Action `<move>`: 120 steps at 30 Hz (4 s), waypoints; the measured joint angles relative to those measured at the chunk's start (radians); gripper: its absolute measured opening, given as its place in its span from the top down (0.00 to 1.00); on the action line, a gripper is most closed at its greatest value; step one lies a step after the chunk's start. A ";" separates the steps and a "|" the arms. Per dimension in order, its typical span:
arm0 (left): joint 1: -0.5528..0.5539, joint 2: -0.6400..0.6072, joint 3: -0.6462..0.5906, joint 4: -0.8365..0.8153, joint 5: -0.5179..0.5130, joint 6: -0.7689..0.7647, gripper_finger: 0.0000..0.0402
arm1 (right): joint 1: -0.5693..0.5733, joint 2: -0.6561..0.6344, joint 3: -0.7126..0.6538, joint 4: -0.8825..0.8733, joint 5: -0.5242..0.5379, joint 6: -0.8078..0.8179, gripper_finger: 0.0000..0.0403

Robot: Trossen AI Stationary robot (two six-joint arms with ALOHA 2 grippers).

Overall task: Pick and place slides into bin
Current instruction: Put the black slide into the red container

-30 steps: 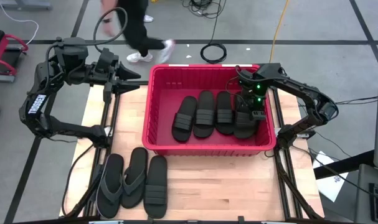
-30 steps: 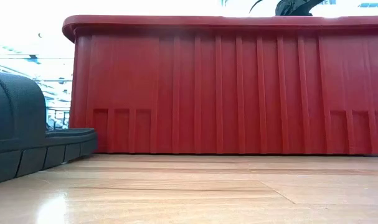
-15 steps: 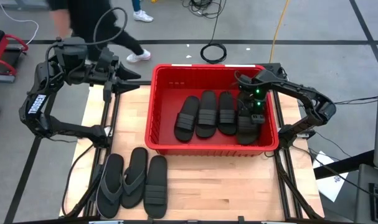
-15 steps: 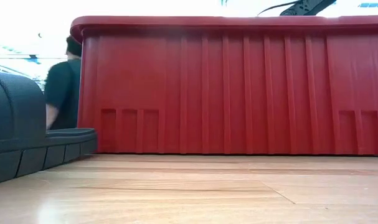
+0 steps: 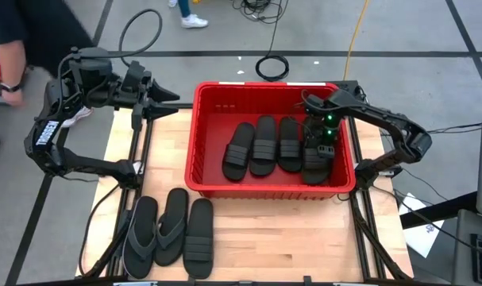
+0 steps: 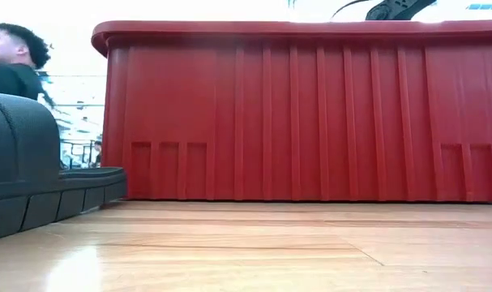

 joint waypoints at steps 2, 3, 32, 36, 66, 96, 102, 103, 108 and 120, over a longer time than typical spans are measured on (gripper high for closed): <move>0.000 0.000 0.000 0.000 0.000 0.008 0.39 | 0.006 -0.023 0.000 0.002 0.000 0.011 0.50; 0.000 0.000 0.000 0.000 0.000 0.008 0.39 | 0.008 -0.035 0.000 0.006 0.000 0.021 0.50; -0.223 -0.041 0.000 -0.137 -0.059 0.356 0.60 | 0.350 -0.525 0.226 0.850 -0.001 0.489 0.98; -0.317 -0.061 0.000 -0.269 -0.069 0.322 0.88 | 0.442 -0.542 0.226 0.855 -0.002 0.523 0.98; -0.695 -0.444 -0.905 0.763 -0.139 -0.283 1.00 | 0.773 -0.480 0.170 0.965 0.055 0.538 1.00; -1.196 -0.074 -1.228 0.840 -0.464 -0.631 0.88 | 0.844 -0.577 -0.036 1.147 0.076 0.732 1.00; -1.184 0.045 -1.260 1.009 -0.478 -0.520 0.66 | 0.844 -0.611 -0.036 1.116 0.077 0.730 0.97; -1.175 0.061 -1.260 1.005 -0.480 -0.509 0.63 | 0.844 -0.614 -0.036 1.114 0.077 0.732 0.96; -1.127 0.143 -1.260 0.983 -0.408 -0.516 0.43 | 0.844 -0.631 -0.036 1.115 0.075 0.766 0.96; -1.111 0.298 -1.260 1.078 -0.182 -0.540 0.40 | 0.844 -0.651 -0.036 1.111 0.074 0.734 0.96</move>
